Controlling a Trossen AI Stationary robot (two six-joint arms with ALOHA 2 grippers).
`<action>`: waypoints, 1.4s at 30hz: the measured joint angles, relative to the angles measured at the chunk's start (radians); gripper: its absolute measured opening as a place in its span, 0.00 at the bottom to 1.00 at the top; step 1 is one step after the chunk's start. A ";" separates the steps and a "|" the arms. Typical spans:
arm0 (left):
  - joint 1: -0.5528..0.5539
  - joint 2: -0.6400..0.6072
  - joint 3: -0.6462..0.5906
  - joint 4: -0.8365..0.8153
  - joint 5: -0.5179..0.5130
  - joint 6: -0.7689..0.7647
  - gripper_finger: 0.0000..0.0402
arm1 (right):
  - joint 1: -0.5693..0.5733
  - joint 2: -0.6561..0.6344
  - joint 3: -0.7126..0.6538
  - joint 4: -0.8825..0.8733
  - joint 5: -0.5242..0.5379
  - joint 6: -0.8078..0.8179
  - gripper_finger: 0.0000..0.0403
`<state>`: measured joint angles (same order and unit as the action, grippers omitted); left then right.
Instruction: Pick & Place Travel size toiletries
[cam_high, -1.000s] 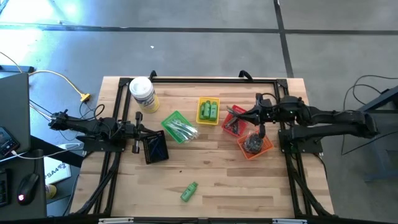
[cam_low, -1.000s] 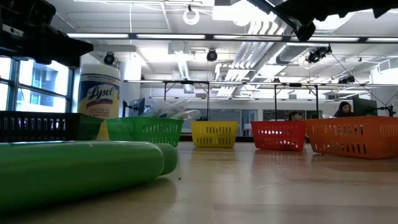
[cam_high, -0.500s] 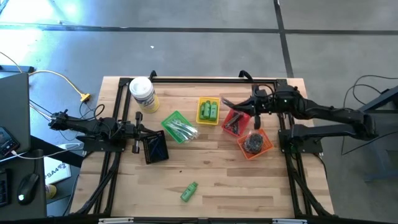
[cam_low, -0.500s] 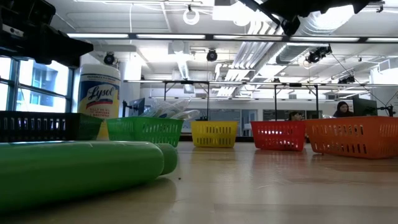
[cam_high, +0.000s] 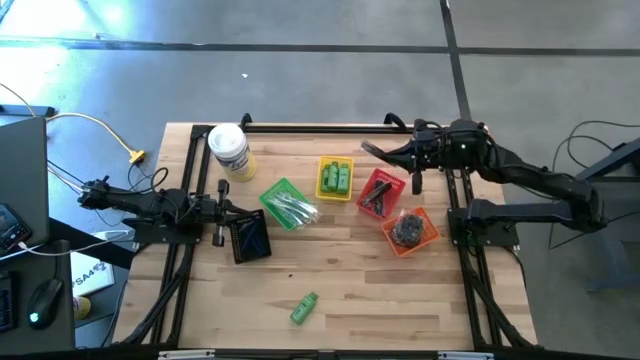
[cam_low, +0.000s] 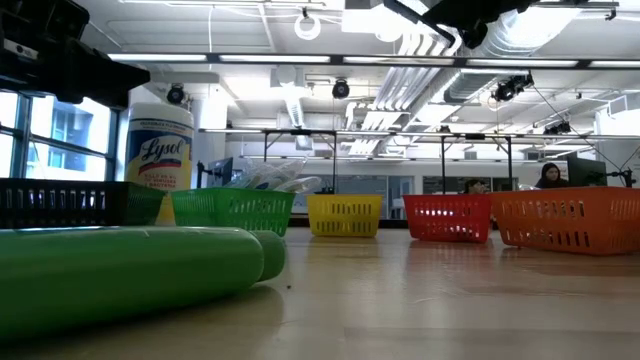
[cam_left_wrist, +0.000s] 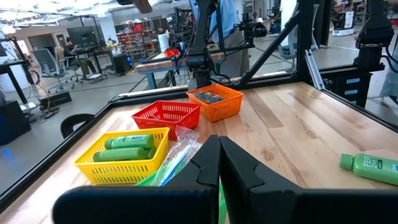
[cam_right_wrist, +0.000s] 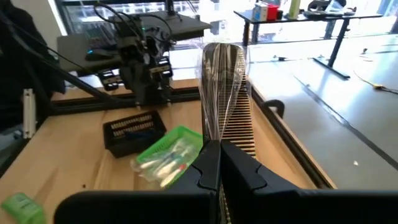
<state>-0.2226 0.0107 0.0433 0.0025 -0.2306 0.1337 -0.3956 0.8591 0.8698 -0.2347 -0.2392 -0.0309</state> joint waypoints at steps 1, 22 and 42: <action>0.000 0.000 0.000 0.000 0.000 0.000 0.00 | -0.007 0.001 0.002 -0.003 -0.001 -0.001 0.01; 0.000 0.000 0.000 -0.003 -0.003 0.000 0.00 | -0.156 0.080 0.099 -0.138 -0.076 -0.175 0.01; 0.000 0.000 0.001 -0.004 -0.041 0.000 0.00 | -0.151 0.257 0.226 -0.460 -0.074 -0.546 0.01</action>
<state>-0.2226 0.0109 0.0444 -0.0017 -0.2715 0.1337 -0.5468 1.1160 1.0958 -0.6949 -0.3130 -0.5773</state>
